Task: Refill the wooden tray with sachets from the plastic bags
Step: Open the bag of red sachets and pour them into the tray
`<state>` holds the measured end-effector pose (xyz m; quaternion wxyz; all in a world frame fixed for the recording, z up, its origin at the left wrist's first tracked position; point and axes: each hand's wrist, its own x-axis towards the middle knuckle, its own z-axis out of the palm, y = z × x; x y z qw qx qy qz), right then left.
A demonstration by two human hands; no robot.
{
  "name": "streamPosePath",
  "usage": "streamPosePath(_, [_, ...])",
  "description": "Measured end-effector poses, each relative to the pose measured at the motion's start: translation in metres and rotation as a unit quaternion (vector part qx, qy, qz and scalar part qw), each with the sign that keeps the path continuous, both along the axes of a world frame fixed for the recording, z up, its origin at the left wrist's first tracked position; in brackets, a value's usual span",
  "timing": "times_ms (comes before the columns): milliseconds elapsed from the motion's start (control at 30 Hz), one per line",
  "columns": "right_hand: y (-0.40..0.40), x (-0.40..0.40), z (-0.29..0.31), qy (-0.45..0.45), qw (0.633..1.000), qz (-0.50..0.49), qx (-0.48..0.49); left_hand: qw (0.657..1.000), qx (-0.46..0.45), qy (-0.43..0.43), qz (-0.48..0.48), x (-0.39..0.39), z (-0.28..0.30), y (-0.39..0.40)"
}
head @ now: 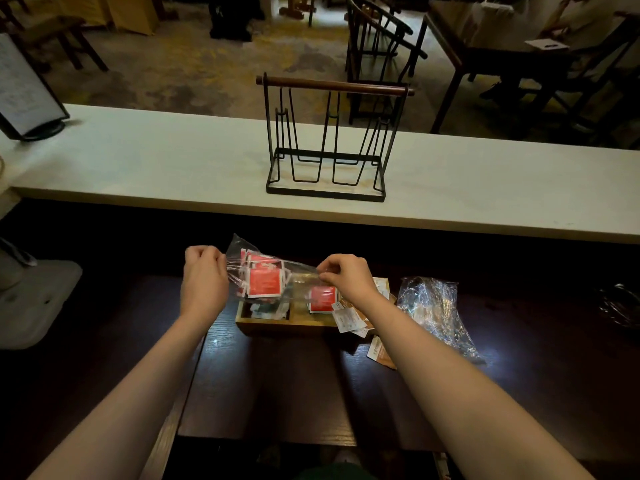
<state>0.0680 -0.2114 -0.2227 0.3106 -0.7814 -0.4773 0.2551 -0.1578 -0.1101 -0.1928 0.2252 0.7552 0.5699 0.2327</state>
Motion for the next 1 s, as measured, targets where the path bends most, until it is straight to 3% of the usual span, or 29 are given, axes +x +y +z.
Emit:
streamPosePath(300, [-0.002, 0.002, -0.01, 0.065, 0.996, -0.053, 0.017, 0.997, 0.055, -0.027, -0.045, 0.01, 0.019, -0.001])
streamPosePath(1000, [-0.011, 0.009, -0.022, 0.106, 0.991, -0.081, -0.006, 0.984, 0.078, -0.02, -0.16, 0.044, 0.052, -0.016])
